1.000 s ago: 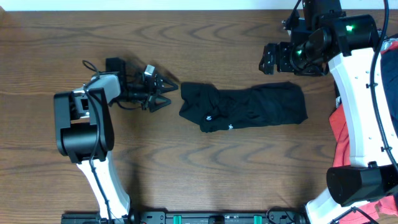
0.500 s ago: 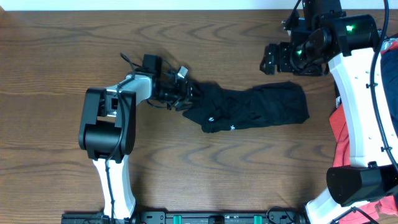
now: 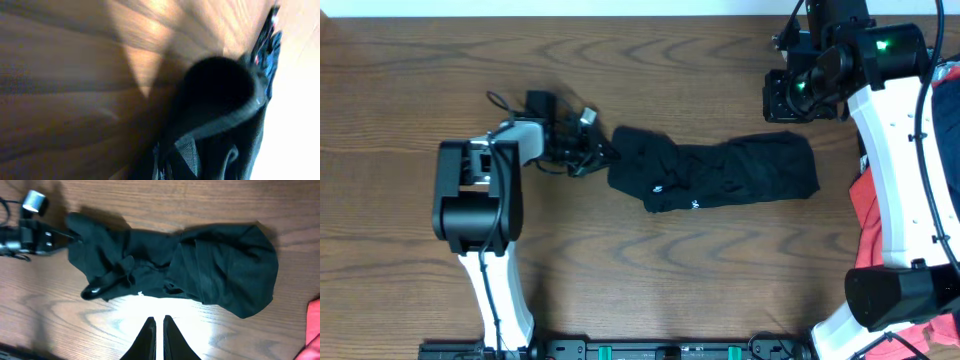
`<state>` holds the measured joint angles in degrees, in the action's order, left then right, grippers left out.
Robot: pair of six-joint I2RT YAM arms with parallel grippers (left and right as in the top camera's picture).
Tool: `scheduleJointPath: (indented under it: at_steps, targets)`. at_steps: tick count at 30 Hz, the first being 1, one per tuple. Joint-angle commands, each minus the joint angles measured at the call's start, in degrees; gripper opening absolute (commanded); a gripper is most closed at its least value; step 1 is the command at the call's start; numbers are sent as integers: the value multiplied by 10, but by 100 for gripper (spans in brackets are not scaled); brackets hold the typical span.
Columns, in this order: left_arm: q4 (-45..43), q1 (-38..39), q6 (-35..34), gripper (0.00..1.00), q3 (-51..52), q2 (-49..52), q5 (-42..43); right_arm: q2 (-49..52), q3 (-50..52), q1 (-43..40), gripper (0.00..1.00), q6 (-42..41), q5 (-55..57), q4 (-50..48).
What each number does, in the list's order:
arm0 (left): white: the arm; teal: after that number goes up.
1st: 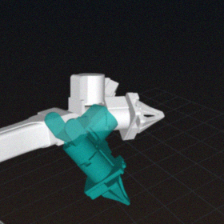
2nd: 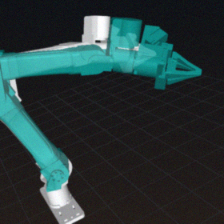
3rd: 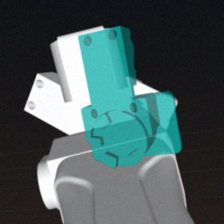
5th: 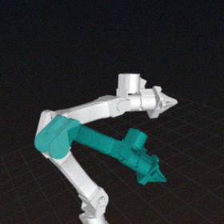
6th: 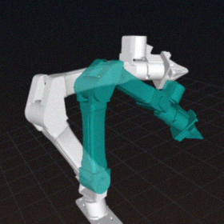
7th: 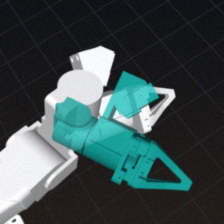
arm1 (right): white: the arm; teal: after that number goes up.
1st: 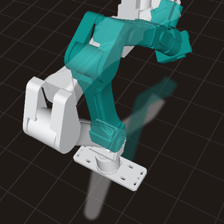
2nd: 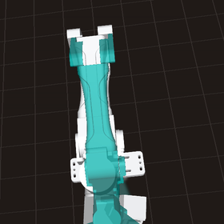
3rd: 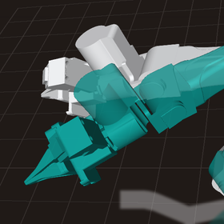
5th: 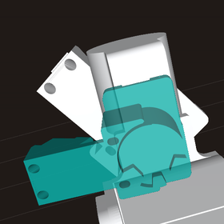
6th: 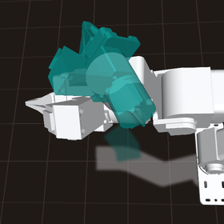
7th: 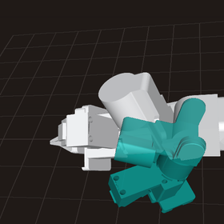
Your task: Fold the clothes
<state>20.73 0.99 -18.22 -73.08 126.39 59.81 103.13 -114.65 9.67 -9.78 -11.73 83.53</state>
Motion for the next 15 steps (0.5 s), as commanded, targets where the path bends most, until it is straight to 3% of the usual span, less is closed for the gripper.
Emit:
scheduleJointPath:
  at_steps: [1,15]
  targets:
    - [18,-42,-1,6,7,9,-24,31,1,5,5,4,10,4]
    - [77,-124,38,6,7,9,-24,180,5,5,1,4,10,11]
